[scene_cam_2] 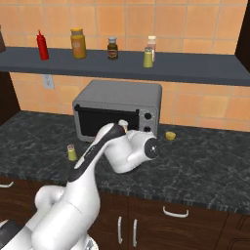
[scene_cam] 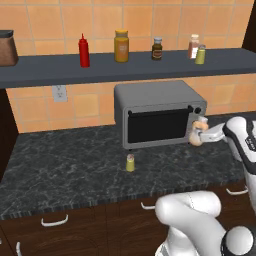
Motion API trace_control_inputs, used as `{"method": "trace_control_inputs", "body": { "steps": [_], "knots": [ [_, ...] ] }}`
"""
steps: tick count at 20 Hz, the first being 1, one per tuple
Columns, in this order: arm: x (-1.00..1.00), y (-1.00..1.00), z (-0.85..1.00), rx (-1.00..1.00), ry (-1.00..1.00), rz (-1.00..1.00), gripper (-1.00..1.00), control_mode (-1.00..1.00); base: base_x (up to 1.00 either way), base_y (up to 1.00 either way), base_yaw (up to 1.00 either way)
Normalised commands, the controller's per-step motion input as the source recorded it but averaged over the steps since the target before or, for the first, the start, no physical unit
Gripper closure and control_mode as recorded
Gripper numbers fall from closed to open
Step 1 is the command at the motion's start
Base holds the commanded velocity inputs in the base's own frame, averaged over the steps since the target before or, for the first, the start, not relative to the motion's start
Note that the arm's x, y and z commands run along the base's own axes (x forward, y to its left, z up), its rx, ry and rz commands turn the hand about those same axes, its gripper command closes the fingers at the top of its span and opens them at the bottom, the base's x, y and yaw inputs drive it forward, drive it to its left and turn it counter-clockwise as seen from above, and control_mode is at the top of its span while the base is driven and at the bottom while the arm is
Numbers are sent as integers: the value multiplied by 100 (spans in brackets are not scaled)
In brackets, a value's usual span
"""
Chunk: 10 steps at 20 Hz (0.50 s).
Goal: Put the shaker and condiment bottle from the counter next to their counterparts in the cabinet.
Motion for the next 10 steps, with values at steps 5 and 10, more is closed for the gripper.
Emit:
{"method": "trace_control_inputs", "body": {
  "steps": [5,10],
  "knots": [
    [-77,41,100,-19,-22,-15,100,-100,0,0,0],
    [-89,37,100,-19,-22,-5,100,-100,0,0,0]
  ]
}}
